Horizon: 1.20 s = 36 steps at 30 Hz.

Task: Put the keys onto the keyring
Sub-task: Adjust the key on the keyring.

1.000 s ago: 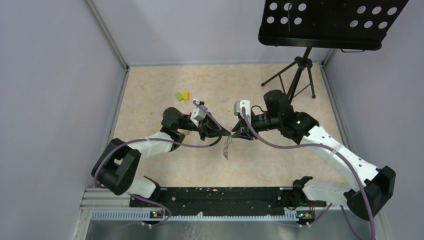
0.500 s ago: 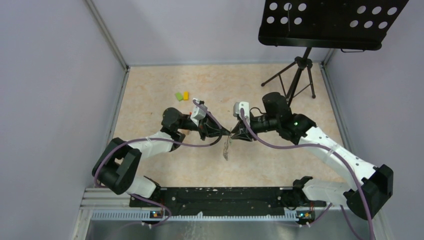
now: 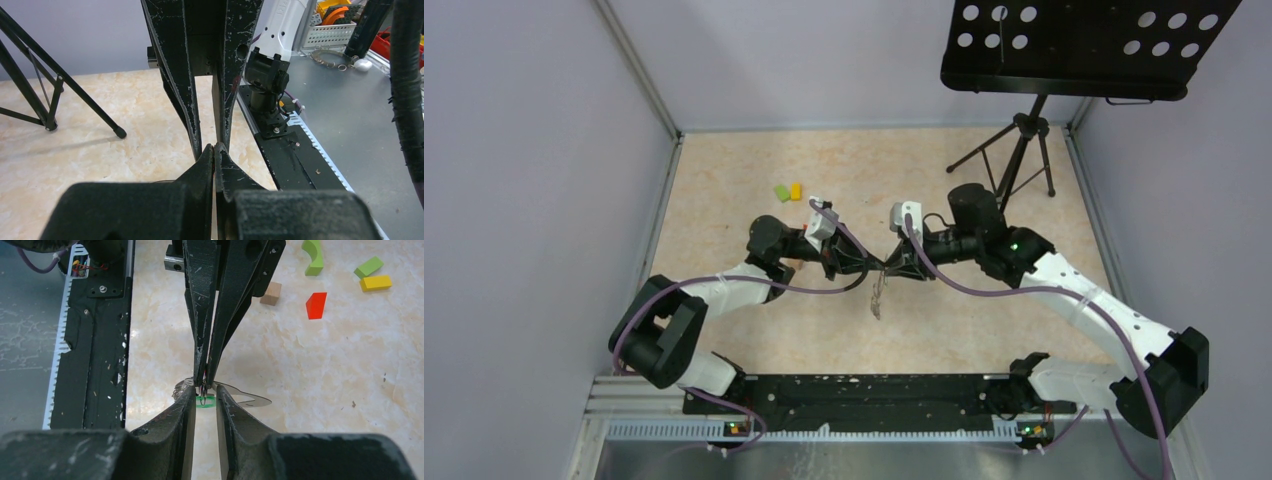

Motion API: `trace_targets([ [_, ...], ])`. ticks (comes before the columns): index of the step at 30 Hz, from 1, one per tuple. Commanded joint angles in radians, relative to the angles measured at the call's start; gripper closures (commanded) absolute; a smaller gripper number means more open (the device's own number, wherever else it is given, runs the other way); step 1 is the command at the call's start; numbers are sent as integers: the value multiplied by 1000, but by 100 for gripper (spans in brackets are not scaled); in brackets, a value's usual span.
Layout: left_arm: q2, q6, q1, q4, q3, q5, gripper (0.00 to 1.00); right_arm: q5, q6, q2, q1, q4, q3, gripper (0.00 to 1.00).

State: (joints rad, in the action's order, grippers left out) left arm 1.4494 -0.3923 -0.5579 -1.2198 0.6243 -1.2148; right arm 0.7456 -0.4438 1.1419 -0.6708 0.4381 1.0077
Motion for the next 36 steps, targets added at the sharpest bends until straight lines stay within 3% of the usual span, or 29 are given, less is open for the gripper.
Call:
trace_targets([
  [1, 6, -8, 1, -61, -5, 10, 100, 30, 3, 4, 5, -38, -6, 80],
  [24, 11, 12, 2, -49, -9, 21, 100, 43, 15, 6, 5, -41, -9, 87],
  [33, 14, 12, 3, -49, -10, 20, 100, 36, 20, 6, 5, -42, -6, 100],
  [36, 12, 13, 2, -49, -12, 20, 100, 21, 16, -1, 5, -39, -2, 100],
])
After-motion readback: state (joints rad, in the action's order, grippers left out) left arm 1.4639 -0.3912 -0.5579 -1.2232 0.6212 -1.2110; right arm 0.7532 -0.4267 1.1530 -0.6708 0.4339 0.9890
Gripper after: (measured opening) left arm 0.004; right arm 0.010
